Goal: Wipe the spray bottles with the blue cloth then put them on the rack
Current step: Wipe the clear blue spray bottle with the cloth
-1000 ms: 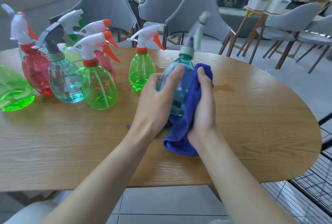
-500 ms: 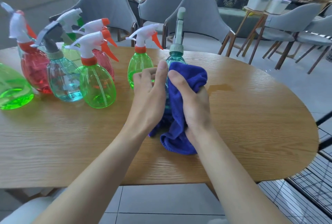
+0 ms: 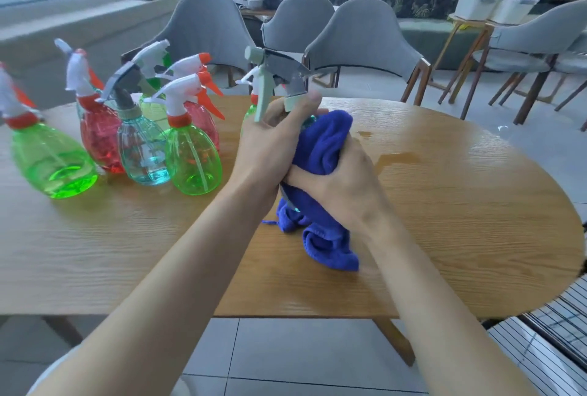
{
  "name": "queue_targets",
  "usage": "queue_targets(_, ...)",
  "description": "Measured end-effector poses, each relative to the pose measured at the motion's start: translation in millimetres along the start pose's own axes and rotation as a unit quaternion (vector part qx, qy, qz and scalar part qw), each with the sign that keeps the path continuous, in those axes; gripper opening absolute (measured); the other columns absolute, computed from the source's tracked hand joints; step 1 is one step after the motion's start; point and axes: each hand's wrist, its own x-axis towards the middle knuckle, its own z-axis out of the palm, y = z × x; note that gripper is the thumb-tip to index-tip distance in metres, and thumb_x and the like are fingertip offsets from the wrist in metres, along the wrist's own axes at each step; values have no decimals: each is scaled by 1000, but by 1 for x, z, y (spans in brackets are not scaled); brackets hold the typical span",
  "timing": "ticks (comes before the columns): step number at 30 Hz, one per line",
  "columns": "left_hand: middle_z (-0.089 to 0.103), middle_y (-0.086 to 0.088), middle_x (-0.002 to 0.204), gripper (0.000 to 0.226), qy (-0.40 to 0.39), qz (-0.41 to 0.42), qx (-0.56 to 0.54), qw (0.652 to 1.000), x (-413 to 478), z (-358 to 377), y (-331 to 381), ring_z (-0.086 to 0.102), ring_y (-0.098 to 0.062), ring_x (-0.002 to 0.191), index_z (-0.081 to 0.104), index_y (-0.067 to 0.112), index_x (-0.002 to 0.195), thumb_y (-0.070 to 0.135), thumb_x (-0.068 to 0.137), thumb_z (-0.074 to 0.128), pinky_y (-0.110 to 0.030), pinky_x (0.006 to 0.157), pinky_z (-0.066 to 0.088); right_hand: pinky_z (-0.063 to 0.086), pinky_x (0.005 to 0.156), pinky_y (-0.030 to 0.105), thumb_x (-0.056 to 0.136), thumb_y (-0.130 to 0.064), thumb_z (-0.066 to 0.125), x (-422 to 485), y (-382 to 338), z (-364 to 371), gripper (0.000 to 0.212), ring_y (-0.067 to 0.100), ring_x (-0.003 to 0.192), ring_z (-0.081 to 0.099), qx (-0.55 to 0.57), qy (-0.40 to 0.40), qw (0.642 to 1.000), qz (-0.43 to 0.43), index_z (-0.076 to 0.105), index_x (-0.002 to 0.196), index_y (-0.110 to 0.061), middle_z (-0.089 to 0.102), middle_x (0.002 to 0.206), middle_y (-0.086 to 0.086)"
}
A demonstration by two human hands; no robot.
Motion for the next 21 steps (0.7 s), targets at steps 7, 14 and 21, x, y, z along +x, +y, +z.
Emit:
queue_targets(7,74,-10,89,25,-43,-37,-41,998,-5,5,-2,70,-21,81,75,8,106,32,100,73,-35,77,60,61,94,58,85,-28,83,-2,1,-22,23,38,97,76,271,-81,952,116,80,103,-14,78,105,20)
queue_targets(14,80,-17,112,34,-29,-50,-89,994,-3,17,-4,73,-32,92,78,2,107,34,99,72,-47,91,61,49,111,57,96,-37,72,-11,4,-17,52,40,116,67,496,-94,846,170,66,138,-7,70,128,22)
queue_targets(21,78,-14,118,38,-16,-51,-137,989,1,27,-4,67,-33,95,78,17,69,30,103,68,-61,104,54,52,109,50,104,-45,49,-19,12,-8,44,33,113,69,564,0,805,182,74,119,-11,73,121,15)
